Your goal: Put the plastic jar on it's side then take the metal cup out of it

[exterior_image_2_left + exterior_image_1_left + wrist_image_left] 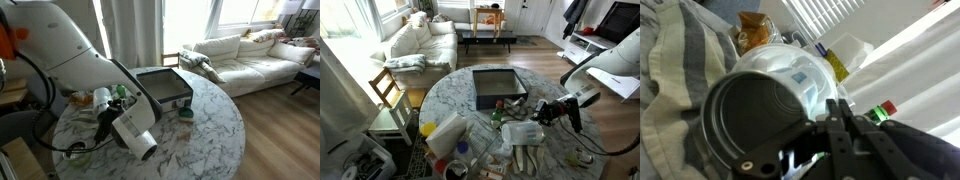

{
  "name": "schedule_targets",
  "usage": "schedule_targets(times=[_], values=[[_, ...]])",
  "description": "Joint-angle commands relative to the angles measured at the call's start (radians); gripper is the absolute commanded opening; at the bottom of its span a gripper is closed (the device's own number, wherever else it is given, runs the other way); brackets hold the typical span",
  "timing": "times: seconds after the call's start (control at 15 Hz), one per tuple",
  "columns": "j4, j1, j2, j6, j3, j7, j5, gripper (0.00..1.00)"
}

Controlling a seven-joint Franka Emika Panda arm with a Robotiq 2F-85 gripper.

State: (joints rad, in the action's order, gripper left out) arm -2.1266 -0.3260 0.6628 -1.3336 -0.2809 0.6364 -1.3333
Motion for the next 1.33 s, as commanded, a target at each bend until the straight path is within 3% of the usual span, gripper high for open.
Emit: schedule_targets(times=[0.0,0.07,0.13,0.27,0.8,1.27], values=[[0.024,0.011,-0.006,-0.036,-0.009,-0.025,0.034,0.01],[0.027,0.009,-0.009,-0.040,-0.006,-0.023,0.032,0.01],[0.030,0.008,-0.013,-0.044,-0.004,-0.026,0.026,0.30],[0.039,0.005,-0.024,-0.036,0.001,-0.023,0.017,0.38],[0.061,0.000,-0.084,-0.037,0.007,-0.018,0.003,0.98],[0.069,-0.009,-0.141,-0.064,-0.015,-0.024,0.000,1.00]])
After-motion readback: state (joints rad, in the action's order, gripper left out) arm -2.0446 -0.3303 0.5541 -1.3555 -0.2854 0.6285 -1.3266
